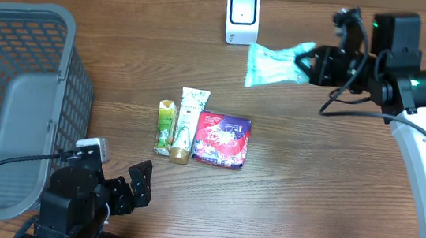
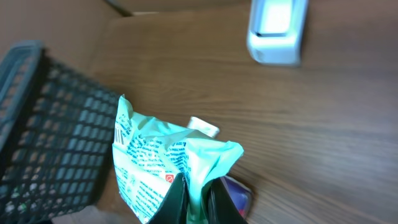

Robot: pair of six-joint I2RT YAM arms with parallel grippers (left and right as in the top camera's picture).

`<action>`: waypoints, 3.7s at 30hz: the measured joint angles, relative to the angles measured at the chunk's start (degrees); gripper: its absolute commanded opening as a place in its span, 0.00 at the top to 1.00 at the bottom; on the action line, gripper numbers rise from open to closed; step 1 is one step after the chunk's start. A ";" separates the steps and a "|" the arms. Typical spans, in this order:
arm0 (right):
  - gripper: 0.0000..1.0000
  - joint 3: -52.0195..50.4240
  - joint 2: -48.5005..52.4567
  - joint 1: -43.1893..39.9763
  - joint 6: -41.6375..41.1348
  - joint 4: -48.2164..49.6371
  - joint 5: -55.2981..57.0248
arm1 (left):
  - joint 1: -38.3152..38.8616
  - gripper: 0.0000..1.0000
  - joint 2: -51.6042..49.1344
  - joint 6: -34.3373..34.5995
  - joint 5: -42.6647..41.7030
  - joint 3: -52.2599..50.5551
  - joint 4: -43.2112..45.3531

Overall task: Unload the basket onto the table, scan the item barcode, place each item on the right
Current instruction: 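Carry the wipes pack to the white scanner and hold it there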

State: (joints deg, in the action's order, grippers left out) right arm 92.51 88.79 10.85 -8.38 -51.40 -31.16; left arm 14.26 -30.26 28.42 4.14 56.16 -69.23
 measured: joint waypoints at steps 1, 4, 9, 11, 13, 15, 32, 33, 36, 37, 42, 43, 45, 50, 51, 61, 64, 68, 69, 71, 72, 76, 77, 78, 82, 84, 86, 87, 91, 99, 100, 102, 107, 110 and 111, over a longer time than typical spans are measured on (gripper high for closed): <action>0.96 1.57 -0.15 0.96 0.15 -0.83 0.20 | 0.00 0.00 0.00 0.00 0.00 0.00 0.00; 0.96 4.55 -0.63 1.90 0.52 -1.88 -0.50 | 0.00 0.00 0.00 0.00 0.00 0.00 0.00; 0.96 5.22 -0.83 1.29 2.51 -1.75 -6.01 | 0.00 0.00 0.00 0.00 0.00 0.00 0.00; 0.96 5.22 -0.83 1.25 2.91 -1.42 -7.02 | 0.00 0.00 0.00 0.00 0.00 0.00 0.00; 0.96 5.22 -0.83 1.25 3.06 -1.33 -6.97 | 0.00 0.00 0.00 0.00 0.00 0.00 0.00; 0.96 5.22 -0.83 1.25 2.93 -1.22 -6.51 | 0.00 0.01 0.00 0.00 0.00 0.00 0.00; 0.96 22.80 8.44 11.23 0.81 0.79 31.32 | 0.00 0.00 0.00 0.00 0.00 0.00 0.00; 0.96 23.69 9.57 11.65 1.44 2.67 34.21 | 0.02 0.00 0.00 0.00 0.00 0.00 0.00; 0.96 24.44 13.68 13.51 6.29 9.49 44.02 | 0.00 0.00 0.00 0.00 -0.02 0.00 0.00; 0.96 24.48 15.15 14.19 8.28 11.17 46.84 | 0.00 0.00 0.00 -0.02 0.00 0.00 0.00; 0.96 24.48 23.06 17.84 17.94 16.92 59.84 | 0.00 0.00 0.00 -0.02 0.00 0.00 0.00; 0.96 24.48 24.72 18.43 20.02 18.25 61.94 | 0.00 0.00 0.00 0.00 0.00 0.00 0.00; 0.96 24.48 27.36 19.26 23.71 20.92 64.74 | 0.00 0.00 0.00 0.00 0.00 0.00 0.00; 0.96 24.48 32.81 19.61 35.10 29.92 68.50 | 0.00 0.01 0.00 0.00 0.00 0.00 0.00; 0.96 24.48 33.64 19.58 37.22 31.76 68.91 | 0.00 0.00 0.00 -0.02 0.00 0.00 0.00; 0.96 24.50 45.07 19.52 64.67 50.99 70.55 | 0.00 0.00 0.00 0.00 0.00 0.00 0.02; 0.96 24.50 47.69 19.52 68.74 51.76 70.31 | 0.00 0.00 0.00 0.00 0.00 0.00 0.00; 0.96 24.37 49.07 19.56 71.52 51.36 68.94 | 0.00 0.00 0.00 0.00 0.00 0.00 0.00; 0.96 24.37 49.09 19.56 71.87 51.36 68.67 | 0.02 0.00 0.00 0.00 0.00 0.00 0.00; 0.96 24.37 49.07 19.67 72.41 51.36 68.46 | 0.00 0.00 0.00 0.00 0.00 0.00 0.00; 0.96 24.37 49.07 19.67 72.57 51.32 68.41 | 0.00 0.00 0.00 0.00 0.00 0.00 0.00; 0.96 24.37 49.07 19.78 73.02 48.87 67.49 | 0.00 0.01 0.00 0.00 0.00 0.00 0.00; 0.96 24.37 49.07 19.85 73.13 48.06 67.30 | 0.00 0.00 0.00 0.00 0.00 0.00 0.00; 0.96 24.37 49.07 19.89 73.16 47.19 67.12 | 0.00 0.01 0.00 0.00 0.00 0.00 0.00; 0.96 24.37 49.07 20.00 73.18 45.20 66.38 | 0.00 0.00 0.00 0.00 0.00 0.00 0.00; 0.96 24.37 49.07 20.06 73.31 45.40 66.07 | 0.02 0.00 0.00 0.00 0.00 0.00 0.00; 0.96 24.37 49.07 20.20 73.35 45.38 66.03 | 0.00 0.00 0.00 0.00 0.00 0.00 0.00; 0.96 24.37 49.07 20.26 73.33 45.35 65.96 | 0.00 0.01 0.00 0.00 0.00 0.00 0.00; 0.96 24.37 49.07 20.81 73.33 45.40 65.68 | 0.00 0.00 0.00 0.00 0.00 0.00 0.00; 0.96 24.37 48.68 22.80 70.93 45.97 67.08 | 0.00 0.01 0.00 0.00 0.00 0.00 0.00; 0.96 24.37 48.33 22.95 69.90 43.93 67.19 | 0.00 0.01 0.00 0.00 0.00 0.00 0.00; 0.96 24.33 46.93 23.10 67.47 38.53 67.04 | 0.00 0.00 0.00 0.00 0.00 -0.02 0.00; 0.96 23.93 38.53 22.93 58.69 21.57 62.88 | 0.00 0.00 0.00 0.00 0.00 -0.15 0.00; 0.96 23.93 30.56 22.58 50.21 12.76 57.83 | 0.00 0.00 0.00 0.00 0.00 -0.22 0.00; 0.96 23.93 27.91 22.49 46.90 10.25 56.28 | 0.00 0.01 0.00 0.00 0.00 -0.24 0.00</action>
State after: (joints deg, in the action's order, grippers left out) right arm 116.44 116.71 33.34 38.52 -41.15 25.12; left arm 14.26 -30.26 28.42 4.14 55.92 -69.23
